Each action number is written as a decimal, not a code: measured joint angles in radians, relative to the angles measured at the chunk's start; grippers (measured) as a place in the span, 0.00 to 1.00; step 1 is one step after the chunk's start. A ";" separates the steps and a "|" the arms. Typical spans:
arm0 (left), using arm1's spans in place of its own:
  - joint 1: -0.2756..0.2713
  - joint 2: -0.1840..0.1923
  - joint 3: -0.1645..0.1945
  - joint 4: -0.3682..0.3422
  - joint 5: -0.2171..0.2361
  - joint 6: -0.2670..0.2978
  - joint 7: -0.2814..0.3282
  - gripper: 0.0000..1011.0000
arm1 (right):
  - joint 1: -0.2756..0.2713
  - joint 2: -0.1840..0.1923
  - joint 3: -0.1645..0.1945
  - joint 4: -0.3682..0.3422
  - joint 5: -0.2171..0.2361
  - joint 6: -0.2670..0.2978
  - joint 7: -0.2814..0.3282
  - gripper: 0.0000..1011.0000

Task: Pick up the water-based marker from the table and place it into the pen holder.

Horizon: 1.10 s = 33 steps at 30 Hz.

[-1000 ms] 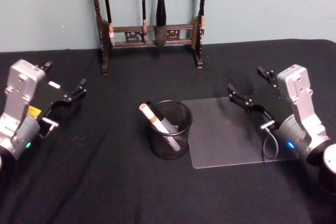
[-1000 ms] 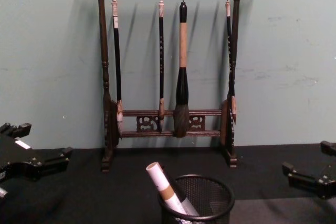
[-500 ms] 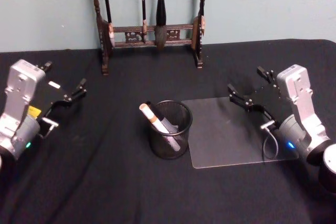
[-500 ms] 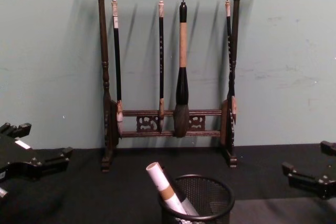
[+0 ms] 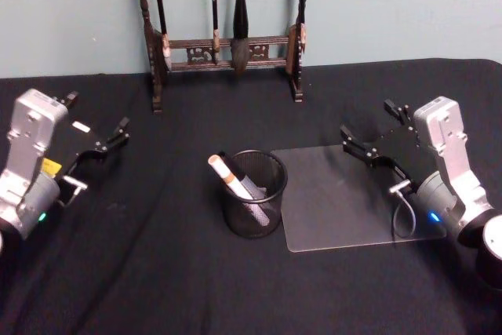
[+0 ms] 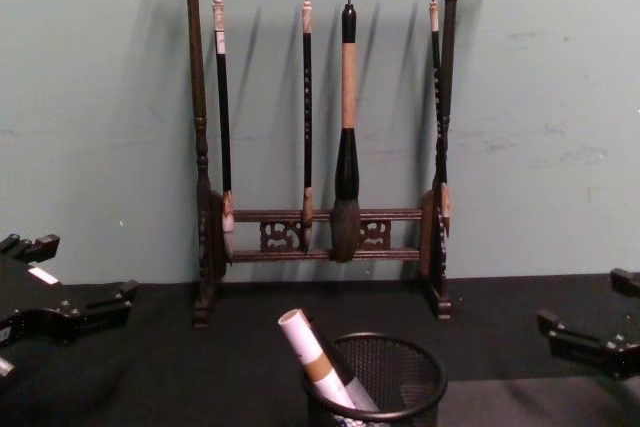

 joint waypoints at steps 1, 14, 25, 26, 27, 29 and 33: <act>0.000 0.000 0.000 0.000 0.000 0.000 0.000 0.99 | 0.000 0.000 0.000 0.000 0.000 0.000 0.000 0.99; 0.000 0.000 0.000 0.000 0.000 0.000 0.000 0.99 | 0.000 0.000 0.000 0.000 0.000 0.000 0.000 0.99; 0.000 0.000 0.000 0.000 0.000 0.000 0.000 0.99 | 0.000 0.000 0.000 0.000 0.000 0.000 0.000 0.99; 0.000 0.000 0.000 0.000 0.000 0.000 0.000 0.99 | 0.000 0.000 0.000 0.000 0.000 0.000 0.000 0.99; 0.000 0.000 0.000 0.000 0.000 0.000 0.000 0.99 | 0.000 0.000 0.000 0.000 0.000 0.000 0.000 0.99; 0.000 0.000 0.000 0.000 0.000 0.000 0.000 0.99 | 0.000 0.000 0.000 0.000 0.000 0.000 0.000 0.99; 0.000 0.000 0.000 0.000 0.000 0.000 0.000 0.99 | 0.000 0.000 0.000 0.000 0.000 0.000 0.000 0.99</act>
